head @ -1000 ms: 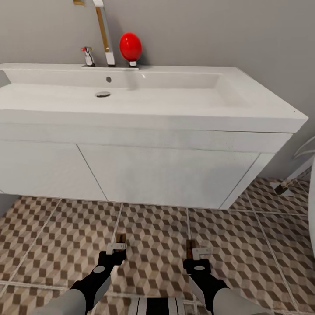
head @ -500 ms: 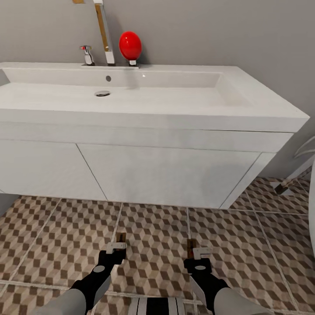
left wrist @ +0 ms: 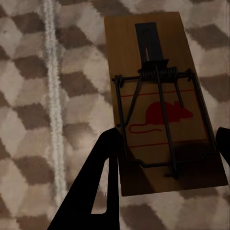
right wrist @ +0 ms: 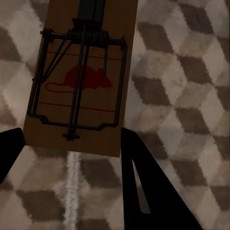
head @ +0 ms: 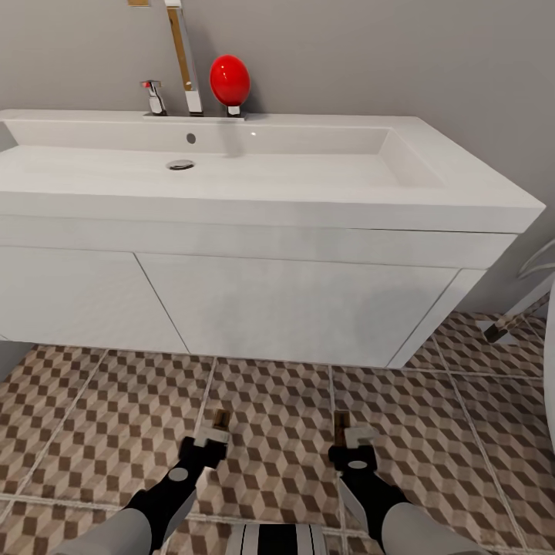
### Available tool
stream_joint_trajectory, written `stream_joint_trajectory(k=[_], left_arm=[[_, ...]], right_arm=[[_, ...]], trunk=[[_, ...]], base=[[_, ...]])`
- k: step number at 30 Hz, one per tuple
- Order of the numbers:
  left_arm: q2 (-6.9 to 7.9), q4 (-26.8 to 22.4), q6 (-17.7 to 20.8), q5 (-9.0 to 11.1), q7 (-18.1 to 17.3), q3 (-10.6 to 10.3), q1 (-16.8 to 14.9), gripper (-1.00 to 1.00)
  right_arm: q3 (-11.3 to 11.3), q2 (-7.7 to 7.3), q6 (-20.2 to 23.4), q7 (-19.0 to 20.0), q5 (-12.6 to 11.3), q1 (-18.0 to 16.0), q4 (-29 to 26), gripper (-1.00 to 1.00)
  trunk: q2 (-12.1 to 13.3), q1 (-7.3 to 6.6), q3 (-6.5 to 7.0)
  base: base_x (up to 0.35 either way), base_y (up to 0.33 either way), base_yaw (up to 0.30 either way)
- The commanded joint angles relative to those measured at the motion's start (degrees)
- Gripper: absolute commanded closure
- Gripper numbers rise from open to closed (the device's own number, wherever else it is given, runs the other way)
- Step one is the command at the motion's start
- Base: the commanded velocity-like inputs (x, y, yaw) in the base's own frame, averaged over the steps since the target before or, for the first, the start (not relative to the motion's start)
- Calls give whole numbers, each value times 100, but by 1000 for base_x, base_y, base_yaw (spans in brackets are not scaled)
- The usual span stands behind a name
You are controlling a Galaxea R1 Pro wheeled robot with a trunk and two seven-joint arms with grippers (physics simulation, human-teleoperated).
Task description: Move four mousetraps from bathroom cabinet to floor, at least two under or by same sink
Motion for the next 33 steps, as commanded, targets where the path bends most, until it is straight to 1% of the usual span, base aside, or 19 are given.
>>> stream_joint_trajectory(k=[1,5,10,17,23,33], left_arm=[[2,1,-16,-61,-31,-44,-4,100],[49,-6,-17,-72,-333,-57,-24,100],[93,-8,-20,-67,-439,-58,-64,100],[113,3,-26,-47,-458,-54,-118,100],[193,8,-48,-32,-459,-54,-232,100],[255,16,-58,6,-459,-48,-348,100]], right_arm=[[35,-9,-34,-22,18,-3,0,100],[38,-70,-149,8,36,-3,-6,100],[44,-104,-196,52,36,-3,-8,100],[61,-103,-207,63,24,-3,-3,100],[65,-101,-211,68,18,-3,47,100],[66,-84,-217,79,12,-3,77,100]], trunk=[[-1,-1,-4],[-1,-1,-4],[-1,-1,-4],[-1,-1,-4],[-1,-1,-4],[-1,-1,-4]], base=[[0,0,0],[0,0,0],[0,0,0],[0,0,0],[0,0,0],[0,0,0]])
